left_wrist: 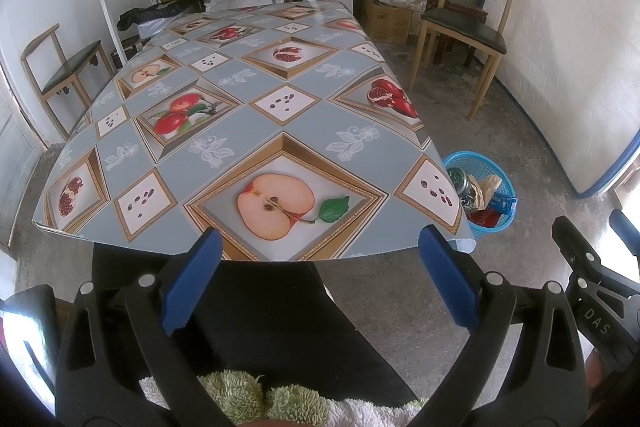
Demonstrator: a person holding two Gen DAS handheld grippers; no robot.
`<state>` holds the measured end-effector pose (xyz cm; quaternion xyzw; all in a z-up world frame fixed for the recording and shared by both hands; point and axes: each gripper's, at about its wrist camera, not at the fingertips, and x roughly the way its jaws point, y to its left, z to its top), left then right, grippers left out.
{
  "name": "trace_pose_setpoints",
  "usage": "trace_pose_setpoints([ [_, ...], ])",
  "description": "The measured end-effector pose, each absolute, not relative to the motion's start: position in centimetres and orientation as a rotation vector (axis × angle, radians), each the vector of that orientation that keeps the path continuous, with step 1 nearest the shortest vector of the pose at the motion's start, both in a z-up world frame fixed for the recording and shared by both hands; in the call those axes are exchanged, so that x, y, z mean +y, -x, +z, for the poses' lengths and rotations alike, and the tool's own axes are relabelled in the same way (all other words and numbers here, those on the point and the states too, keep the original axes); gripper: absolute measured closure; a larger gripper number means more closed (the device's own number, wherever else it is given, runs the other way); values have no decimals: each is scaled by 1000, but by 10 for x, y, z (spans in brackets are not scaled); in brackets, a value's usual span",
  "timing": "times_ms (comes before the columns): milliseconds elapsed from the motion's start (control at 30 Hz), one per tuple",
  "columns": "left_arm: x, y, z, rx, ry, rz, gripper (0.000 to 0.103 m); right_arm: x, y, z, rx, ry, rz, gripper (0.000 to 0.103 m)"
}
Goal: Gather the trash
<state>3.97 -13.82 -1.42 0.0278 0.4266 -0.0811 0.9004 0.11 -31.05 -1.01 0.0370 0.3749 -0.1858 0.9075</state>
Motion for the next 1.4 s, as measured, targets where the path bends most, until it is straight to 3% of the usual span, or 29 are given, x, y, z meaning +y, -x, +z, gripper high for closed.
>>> trace_pose_setpoints([
  [1400, -136, -39, -13, 880, -57, -165, 9, -307, -1, -8, 768, -77, -383, 7],
])
